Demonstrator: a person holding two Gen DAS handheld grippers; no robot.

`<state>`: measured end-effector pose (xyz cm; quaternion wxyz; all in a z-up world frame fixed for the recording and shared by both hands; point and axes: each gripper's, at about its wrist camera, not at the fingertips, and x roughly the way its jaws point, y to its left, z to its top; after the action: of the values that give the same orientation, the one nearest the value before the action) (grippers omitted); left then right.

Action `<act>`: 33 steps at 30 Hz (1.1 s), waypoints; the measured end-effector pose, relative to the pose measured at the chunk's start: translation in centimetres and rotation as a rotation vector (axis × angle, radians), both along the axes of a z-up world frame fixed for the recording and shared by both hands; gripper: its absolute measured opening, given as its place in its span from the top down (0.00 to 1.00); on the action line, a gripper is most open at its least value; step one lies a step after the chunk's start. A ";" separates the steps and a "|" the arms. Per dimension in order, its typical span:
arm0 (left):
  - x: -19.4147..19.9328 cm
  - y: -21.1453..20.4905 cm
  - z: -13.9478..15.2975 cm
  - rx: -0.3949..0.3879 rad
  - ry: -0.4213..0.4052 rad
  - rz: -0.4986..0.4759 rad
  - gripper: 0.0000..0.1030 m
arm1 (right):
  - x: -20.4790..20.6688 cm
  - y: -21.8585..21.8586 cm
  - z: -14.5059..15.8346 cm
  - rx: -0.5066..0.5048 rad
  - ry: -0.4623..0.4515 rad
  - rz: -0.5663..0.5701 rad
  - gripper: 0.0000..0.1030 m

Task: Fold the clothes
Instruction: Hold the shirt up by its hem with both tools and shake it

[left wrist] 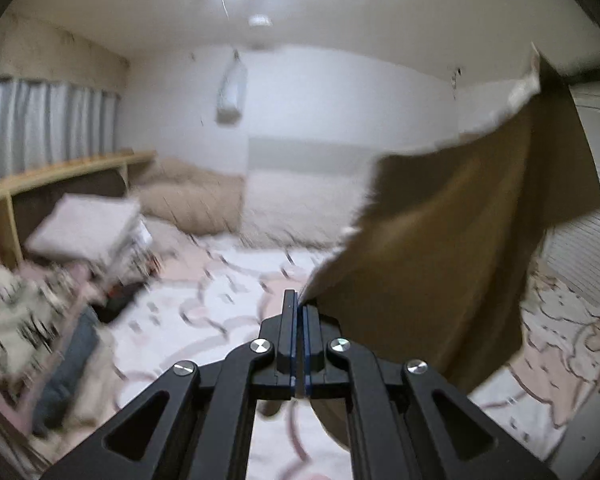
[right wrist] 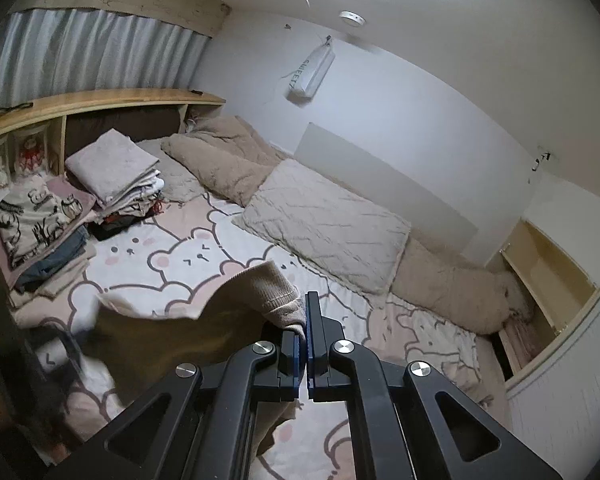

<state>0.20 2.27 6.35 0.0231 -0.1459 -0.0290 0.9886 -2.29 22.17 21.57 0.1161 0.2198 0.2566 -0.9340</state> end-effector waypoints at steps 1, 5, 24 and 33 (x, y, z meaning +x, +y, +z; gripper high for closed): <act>-0.1 -0.4 0.9 -0.016 0.021 0.006 0.97 | 0.3 0.0 -0.2 0.013 0.014 0.003 0.98; 0.1 -1.7 4.9 -0.072 0.124 0.020 0.98 | 2.3 -0.6 -0.9 0.125 0.139 0.023 0.99; 8.6 -2.7 30.3 -0.270 0.715 0.144 0.98 | 9.0 1.6 12.9 0.037 0.582 0.022 0.99; 13.5 -4.5 34.4 -0.370 0.813 0.220 0.98 | 11.7 3.8 20.1 -0.216 0.434 0.234 0.99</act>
<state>13.69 -2.20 40.79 -0.0991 0.2559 0.1440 0.9508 9.44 25.98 41.72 0.1883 -0.0303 0.1979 -0.9615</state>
